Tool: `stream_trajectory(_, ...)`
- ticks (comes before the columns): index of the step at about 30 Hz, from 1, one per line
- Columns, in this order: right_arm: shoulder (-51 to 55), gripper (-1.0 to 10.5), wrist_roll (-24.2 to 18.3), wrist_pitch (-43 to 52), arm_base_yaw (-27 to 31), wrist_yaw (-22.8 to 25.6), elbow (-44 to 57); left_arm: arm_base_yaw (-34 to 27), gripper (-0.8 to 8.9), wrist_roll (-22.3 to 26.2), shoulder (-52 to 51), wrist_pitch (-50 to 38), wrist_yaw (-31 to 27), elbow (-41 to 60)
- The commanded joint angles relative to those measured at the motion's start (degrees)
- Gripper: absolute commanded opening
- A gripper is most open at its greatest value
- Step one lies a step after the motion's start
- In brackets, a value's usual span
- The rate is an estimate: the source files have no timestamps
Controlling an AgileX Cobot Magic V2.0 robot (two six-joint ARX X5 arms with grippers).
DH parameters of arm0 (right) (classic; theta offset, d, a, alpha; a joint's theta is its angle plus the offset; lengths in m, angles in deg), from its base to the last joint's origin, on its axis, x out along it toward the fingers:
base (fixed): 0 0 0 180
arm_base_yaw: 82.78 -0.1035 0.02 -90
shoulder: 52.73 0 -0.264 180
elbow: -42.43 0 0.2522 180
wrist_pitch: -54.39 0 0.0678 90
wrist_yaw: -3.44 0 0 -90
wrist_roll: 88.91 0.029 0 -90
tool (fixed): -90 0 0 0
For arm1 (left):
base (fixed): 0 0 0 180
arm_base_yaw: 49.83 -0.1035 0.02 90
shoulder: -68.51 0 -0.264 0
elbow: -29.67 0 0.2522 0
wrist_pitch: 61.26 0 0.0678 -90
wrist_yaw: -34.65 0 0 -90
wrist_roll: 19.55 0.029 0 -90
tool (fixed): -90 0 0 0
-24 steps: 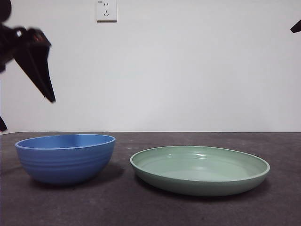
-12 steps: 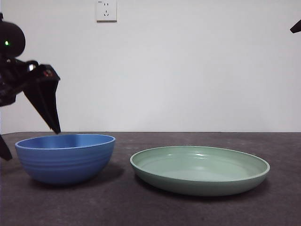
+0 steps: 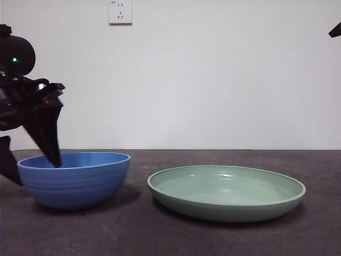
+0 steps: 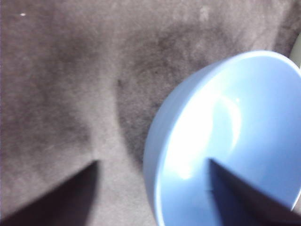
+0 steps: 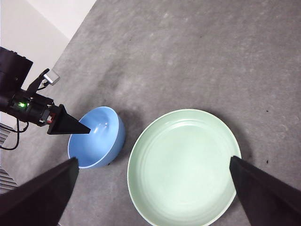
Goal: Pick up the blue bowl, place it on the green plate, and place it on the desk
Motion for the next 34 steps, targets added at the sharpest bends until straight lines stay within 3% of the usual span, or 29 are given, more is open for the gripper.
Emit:
stream_trajectory(1,-0.31,5.2,-0.68,0.33,-0.24,-0.15,-0.79,0.20,1.73,1.11,1.44,-0.22,0.04,-1.18)
stream_trajectory(6,-0.31,5.2,-0.68,0.35,-0.24,-0.13,-0.79,0.20,0.20,1.18,1.44,-0.13,-0.94,-1.20)
stream_trajectory(14,-0.28,5.2,-0.92,0.33,-0.22,-0.13,-0.79,0.20,0.16,1.03,1.33,1.42,-0.94,-2.40)
stream_trajectory(20,-0.20,5.1,-4.79,-1.70,-0.20,2.49,-0.79,1.14,0.16,-0.26,1.20,8.74,-0.94,-10.58)
stream_trajectory(34,5.66,5.2,-8.66,-9.57,-0.17,3.56,-1.92,12.22,0.16,-3.74,3.08,13.40,-1.44,-24.30)
